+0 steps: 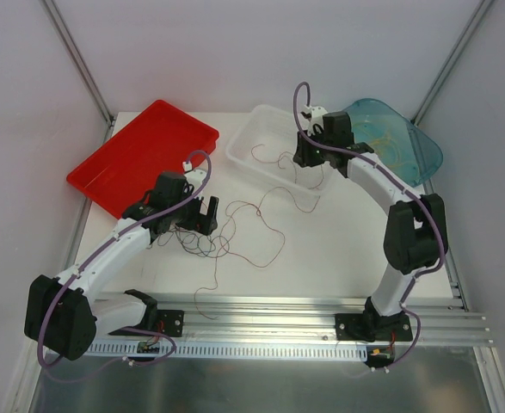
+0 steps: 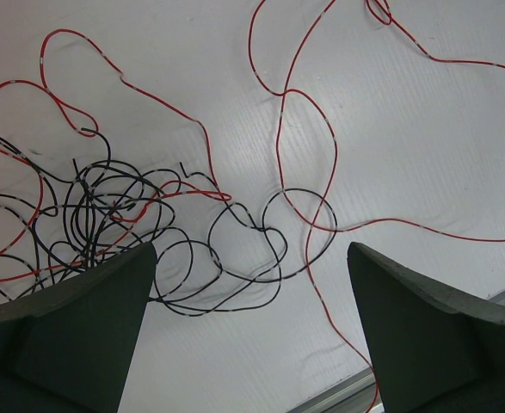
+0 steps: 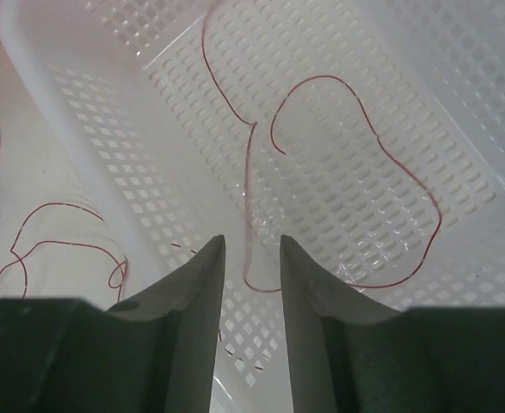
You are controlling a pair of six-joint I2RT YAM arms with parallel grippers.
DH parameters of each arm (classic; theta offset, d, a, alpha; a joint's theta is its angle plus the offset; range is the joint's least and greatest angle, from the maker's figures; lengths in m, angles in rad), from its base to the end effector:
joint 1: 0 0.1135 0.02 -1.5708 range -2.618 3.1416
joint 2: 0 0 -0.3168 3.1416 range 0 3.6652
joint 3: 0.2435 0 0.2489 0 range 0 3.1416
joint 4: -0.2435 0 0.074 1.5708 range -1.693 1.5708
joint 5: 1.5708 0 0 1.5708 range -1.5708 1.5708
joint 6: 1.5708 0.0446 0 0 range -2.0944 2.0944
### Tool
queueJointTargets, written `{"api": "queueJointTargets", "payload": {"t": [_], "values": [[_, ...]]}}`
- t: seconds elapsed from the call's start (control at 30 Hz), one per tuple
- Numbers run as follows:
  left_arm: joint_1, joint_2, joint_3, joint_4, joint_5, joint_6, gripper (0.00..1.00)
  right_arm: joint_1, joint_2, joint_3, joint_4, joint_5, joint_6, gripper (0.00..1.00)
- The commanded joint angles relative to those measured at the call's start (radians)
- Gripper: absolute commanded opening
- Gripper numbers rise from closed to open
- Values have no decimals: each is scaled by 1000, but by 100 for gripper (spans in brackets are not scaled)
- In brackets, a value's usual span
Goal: Untangle the cables
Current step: Place the cable in the bin, then untie the cable.
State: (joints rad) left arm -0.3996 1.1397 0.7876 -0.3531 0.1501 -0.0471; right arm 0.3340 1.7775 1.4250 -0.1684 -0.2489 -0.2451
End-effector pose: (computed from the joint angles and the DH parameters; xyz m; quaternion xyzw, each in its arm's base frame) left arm 0.2047 -0.0937 0.2978 0.1897 0.8857 -0.1590 0.3928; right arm 0.4065 0.1527 0.3381 -0.3048 0.8052 0.1294 0.4920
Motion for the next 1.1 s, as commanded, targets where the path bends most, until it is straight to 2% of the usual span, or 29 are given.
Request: {"api": "queueJointTargets", "payload": {"t": [0.0,0.17,0.37,0.5,0.67,0.87,0.93,1.07], "values": [[1,-5,7,5,23,13,95,7,2,18,-55,-13,-11,36],[1,-9,9,6,26,13,95,26,-134,-73,-62,34,-29,41],[1,-21,7,6,28,13,95,148,-276,-176,-121,201,-118,43],[1,-29,7,6,20,13,95,246,-366,-294,-109,309,-114,43],[1,-31,5,6,14,12,95,269,-357,-380,-111,293,-82,45],[1,-32,2,8,8,13,95,272,-252,-374,-125,341,-120,46],[1,-32,2,6,3,16,95,270,-225,-356,-122,370,-128,53],[1,-32,1,6,2,18,95,272,-153,-279,-125,401,-157,59]]}}
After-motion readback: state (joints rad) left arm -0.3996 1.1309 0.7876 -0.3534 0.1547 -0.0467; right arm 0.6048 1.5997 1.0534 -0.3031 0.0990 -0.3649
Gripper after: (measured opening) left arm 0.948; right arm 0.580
